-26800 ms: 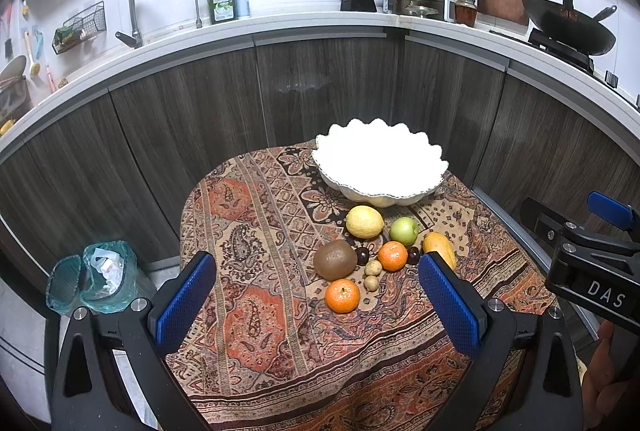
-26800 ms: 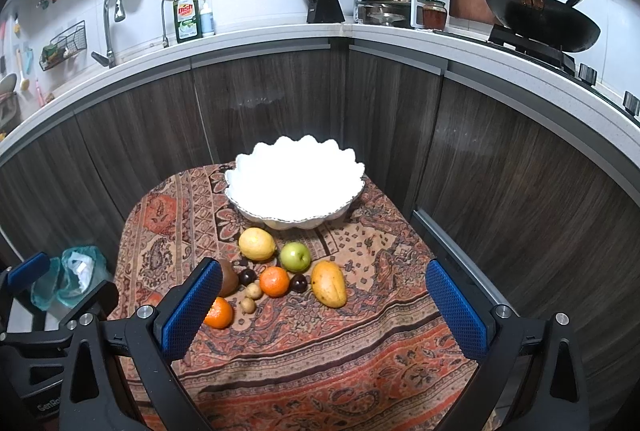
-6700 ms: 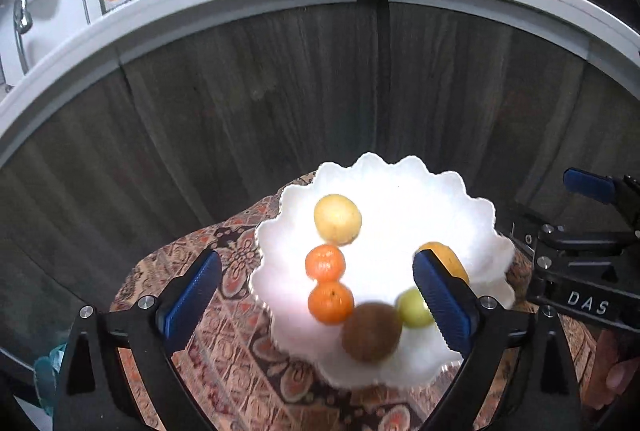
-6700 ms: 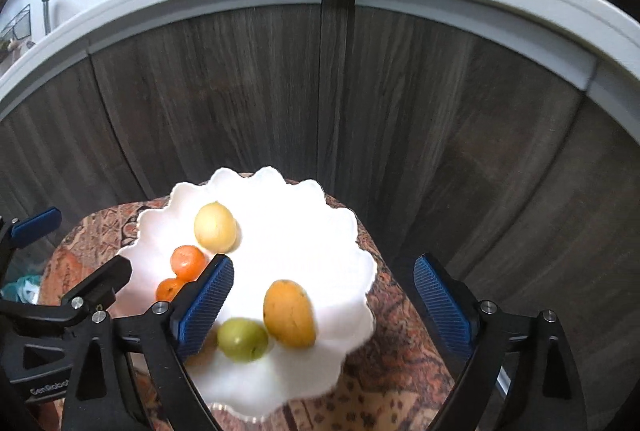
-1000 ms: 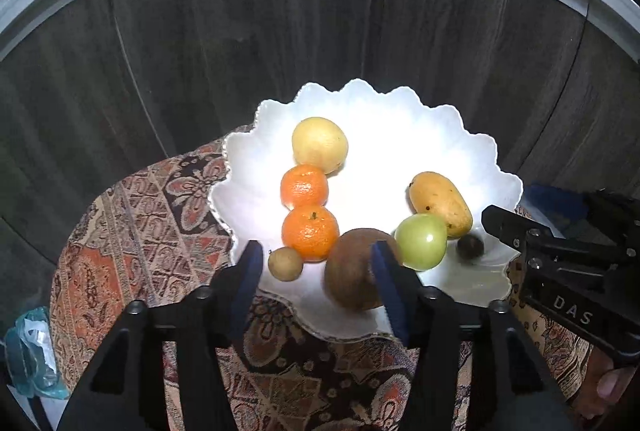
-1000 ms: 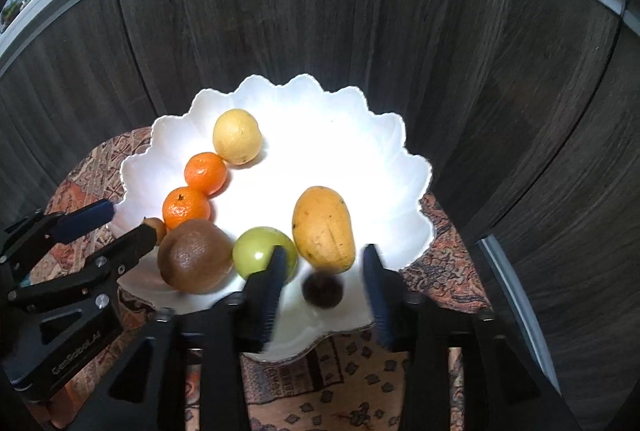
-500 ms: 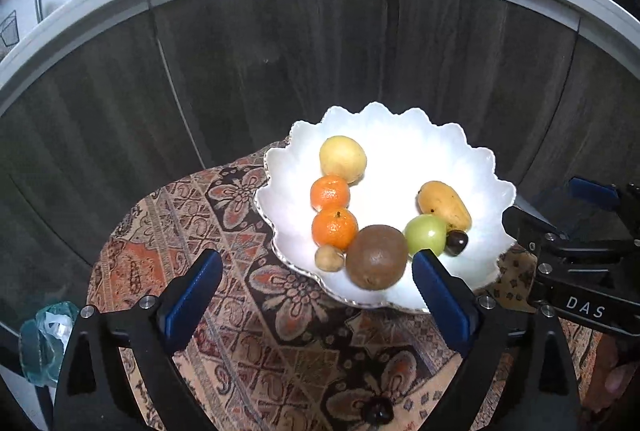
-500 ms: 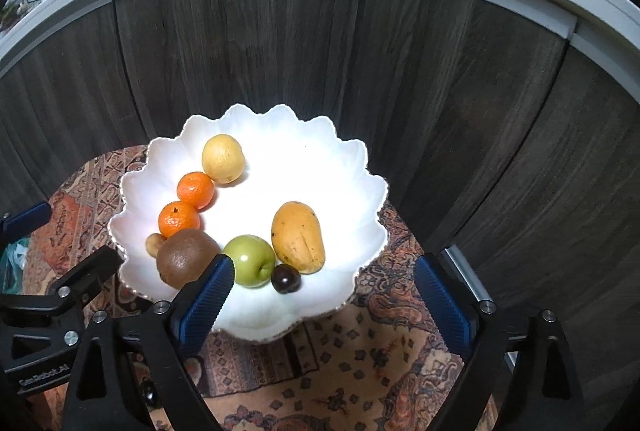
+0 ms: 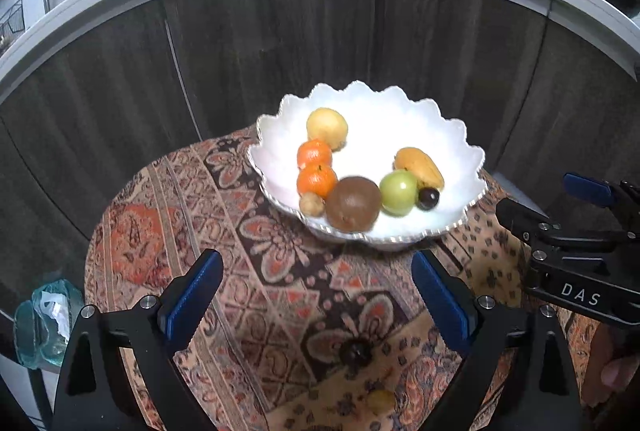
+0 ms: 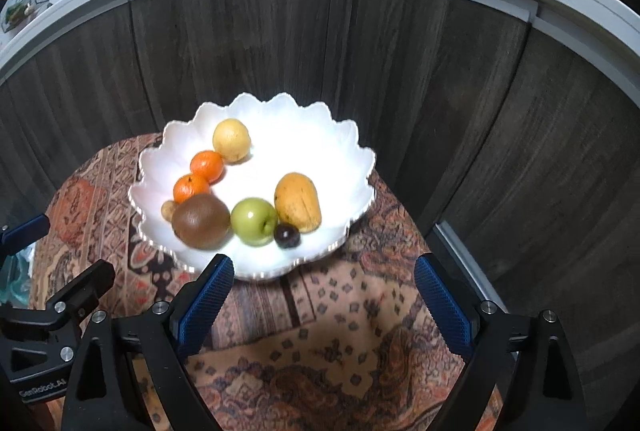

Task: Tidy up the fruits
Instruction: 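Grasp the second dark plum with the left tool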

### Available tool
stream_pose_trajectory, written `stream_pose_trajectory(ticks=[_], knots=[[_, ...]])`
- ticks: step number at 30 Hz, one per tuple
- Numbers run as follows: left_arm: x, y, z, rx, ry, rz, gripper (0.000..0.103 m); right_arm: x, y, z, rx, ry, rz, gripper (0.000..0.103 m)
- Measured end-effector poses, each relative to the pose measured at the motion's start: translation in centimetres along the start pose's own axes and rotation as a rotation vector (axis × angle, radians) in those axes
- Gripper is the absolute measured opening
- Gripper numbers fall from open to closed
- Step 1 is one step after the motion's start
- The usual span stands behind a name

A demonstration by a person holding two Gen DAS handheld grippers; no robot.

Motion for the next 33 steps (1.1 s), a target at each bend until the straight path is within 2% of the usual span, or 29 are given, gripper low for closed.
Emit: stream_pose_trajectory(ticks=[4, 9, 24, 33], knots=[[-1.5, -0.5, -0.3, -0.009, 0.020, -0.009, 0.094, -1.7, -0.2, -0.2, 0.001, 0.022, -0.005, 0.093], [-3.6, -0.9, -1.5, -0.021, 0.067, -0.013, 0.086, -3.7, -0.2, -0.8, -0.002, 0.056, -0.004, 0.093], [-7.1, -1.4, -4.4, -0.050, 0.142, -0.007, 0.073, -6.0, 0.1, -2.7, 0.002, 0.107, 0.001, 0.092], [-8.4, -1.6, -6.1, -0.073, 0.185, -0.004, 0.051, -6.6, 0.4, -3.4, -0.002, 0.121, 0.015, 0.092]])
Point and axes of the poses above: each gripper's, at about its wrist camera, not at the fingertips, and z roughly against the way its jaws point, y to its left, x to its top, the point moved 3 cm from there along -z, roughly the way its jaws point, and after that the axes turned 4 degrees about -x, right-handed, at the moved point
